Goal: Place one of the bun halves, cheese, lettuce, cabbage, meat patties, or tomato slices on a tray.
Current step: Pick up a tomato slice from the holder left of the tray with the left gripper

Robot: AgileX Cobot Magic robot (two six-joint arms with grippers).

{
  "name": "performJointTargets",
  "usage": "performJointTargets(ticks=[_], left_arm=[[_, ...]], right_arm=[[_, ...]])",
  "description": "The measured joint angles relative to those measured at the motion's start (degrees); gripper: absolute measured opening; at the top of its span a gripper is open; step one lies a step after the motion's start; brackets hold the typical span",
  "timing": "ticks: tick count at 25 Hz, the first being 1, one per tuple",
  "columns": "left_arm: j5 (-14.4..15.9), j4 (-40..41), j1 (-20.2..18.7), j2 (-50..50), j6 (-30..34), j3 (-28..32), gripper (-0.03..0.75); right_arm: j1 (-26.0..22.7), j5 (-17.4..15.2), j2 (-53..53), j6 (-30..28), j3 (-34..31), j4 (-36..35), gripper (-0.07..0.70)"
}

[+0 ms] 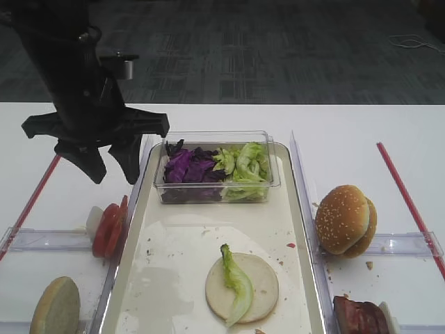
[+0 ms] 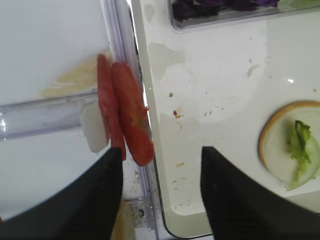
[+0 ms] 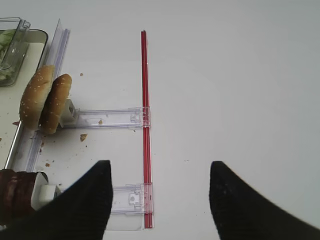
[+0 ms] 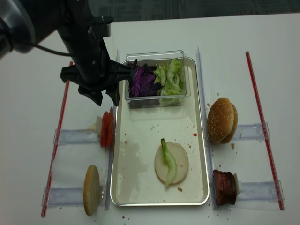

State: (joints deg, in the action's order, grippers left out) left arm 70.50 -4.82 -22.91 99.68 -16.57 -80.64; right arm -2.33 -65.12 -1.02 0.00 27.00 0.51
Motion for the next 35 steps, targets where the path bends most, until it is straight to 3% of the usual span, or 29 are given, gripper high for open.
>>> performJointTargets(ticks=[35], left_arm=[[-1.1,0.1,-0.5,12.5,-0.9,0.0,0.316]], right_arm=[[0.0,0.0,0.0,0.6,0.0,0.0,0.466]])
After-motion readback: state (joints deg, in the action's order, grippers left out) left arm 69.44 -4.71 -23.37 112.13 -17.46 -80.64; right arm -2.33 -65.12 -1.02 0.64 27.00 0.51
